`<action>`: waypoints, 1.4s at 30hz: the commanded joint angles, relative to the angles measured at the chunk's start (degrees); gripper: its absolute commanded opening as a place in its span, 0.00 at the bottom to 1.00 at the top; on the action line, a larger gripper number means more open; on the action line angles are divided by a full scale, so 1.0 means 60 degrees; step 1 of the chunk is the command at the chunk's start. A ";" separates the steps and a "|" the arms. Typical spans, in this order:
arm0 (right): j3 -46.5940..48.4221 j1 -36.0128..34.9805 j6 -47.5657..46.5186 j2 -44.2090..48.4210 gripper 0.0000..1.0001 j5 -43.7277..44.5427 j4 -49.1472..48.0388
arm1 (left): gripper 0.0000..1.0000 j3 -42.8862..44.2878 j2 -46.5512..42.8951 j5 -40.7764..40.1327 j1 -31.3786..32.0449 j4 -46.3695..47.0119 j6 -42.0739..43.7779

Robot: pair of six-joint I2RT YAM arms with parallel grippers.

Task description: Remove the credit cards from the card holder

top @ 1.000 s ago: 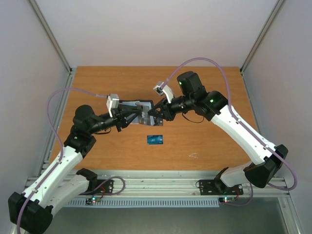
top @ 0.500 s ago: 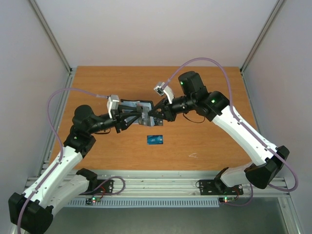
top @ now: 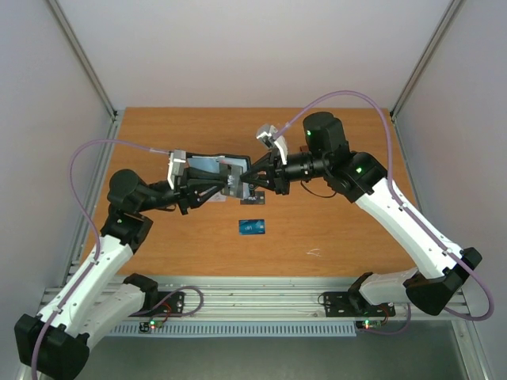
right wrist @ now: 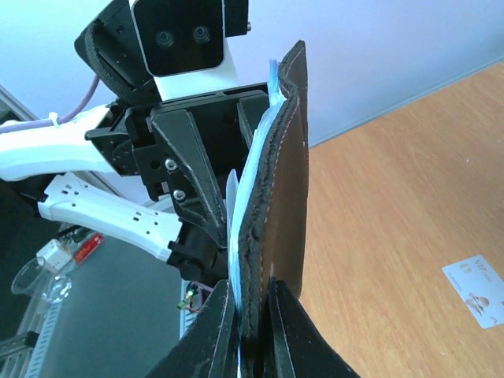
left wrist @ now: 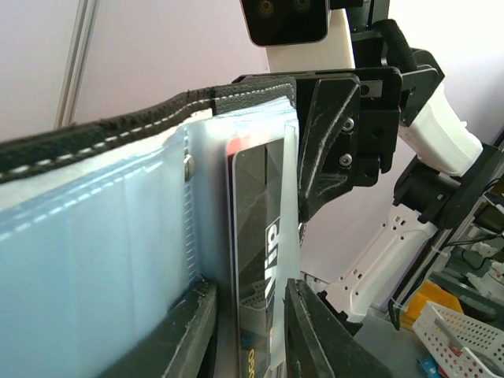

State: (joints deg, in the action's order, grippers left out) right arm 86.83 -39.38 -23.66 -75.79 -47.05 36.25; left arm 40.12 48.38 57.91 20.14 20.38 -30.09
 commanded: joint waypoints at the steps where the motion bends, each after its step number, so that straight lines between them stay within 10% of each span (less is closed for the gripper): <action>1: 0.0111 -0.0146 0.0259 -0.0124 0.01 -0.0435 -0.0888 | 0.19 0.0411 0.0158 0.0485 0.0232 0.0355 0.0063; 5: 0.0082 -0.0143 0.0095 -0.0107 0.01 -0.0235 -0.0662 | 0.00 0.0434 0.0169 0.0351 0.0290 0.0386 0.0100; 13: -0.0442 -0.0037 -0.0040 0.0217 0.01 0.0311 -0.0602 | 0.00 0.0423 0.0052 0.0365 0.0276 0.0417 0.0206; 20: 0.0021 -0.0058 0.0060 -0.0375 0.01 -0.0010 -0.0681 | 0.23 0.0601 0.0496 0.0375 0.0508 0.1052 -0.0102; 24: 0.0020 -0.0047 -0.0007 -0.0390 0.01 0.0037 -0.0911 | 0.01 0.0614 0.0541 0.0209 0.0613 0.1030 -0.0030; 42: -0.0942 0.1735 -0.0475 0.0542 0.09 -0.0629 0.0753 | 0.00 0.0103 0.0264 -0.0117 -0.0117 0.0538 -0.0279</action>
State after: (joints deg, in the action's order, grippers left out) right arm 81.84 -32.99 -25.08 -74.50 -51.75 35.83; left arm 40.77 51.31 56.51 21.08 19.97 -31.73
